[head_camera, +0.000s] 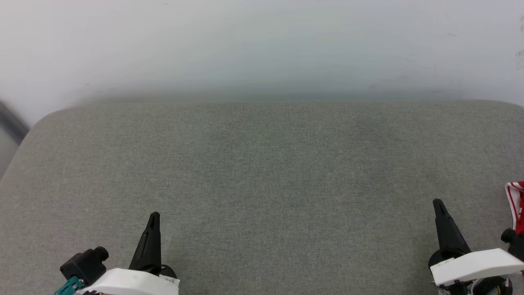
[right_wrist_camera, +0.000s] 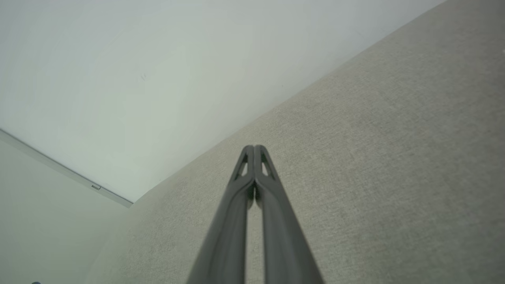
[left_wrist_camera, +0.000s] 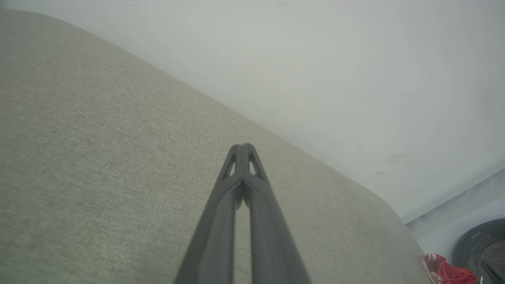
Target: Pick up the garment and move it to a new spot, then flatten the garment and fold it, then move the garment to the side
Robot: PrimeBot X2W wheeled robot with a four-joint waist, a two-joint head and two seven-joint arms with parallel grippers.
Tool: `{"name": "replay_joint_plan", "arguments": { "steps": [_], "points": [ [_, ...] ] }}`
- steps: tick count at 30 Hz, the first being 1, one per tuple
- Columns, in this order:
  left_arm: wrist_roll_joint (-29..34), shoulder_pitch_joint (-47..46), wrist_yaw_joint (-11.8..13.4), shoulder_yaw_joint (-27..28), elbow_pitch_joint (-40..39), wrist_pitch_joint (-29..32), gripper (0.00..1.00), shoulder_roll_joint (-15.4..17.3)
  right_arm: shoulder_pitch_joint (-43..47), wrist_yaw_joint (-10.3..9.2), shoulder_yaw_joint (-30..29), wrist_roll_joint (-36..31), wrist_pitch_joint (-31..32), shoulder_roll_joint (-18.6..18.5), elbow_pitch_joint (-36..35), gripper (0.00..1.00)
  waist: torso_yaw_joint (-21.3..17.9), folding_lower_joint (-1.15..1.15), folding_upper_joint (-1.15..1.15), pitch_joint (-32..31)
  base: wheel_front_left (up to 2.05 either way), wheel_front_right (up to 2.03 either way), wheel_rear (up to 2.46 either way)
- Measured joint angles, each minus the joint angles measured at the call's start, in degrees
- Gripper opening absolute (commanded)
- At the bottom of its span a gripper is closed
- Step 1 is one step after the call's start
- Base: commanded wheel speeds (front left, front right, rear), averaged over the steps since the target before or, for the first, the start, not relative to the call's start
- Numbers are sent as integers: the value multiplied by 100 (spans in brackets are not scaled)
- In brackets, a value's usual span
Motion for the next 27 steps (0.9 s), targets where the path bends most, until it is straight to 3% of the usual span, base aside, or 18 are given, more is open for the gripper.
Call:
{"name": "replay_joint_plan", "arguments": {
  "steps": [27],
  "points": [
    [-2076,-301,-1,166,241,460,0,45,-220,-1,-166,1803,386,93,168,0,-42,0,0,-34,0,0,0]
  ]
}}
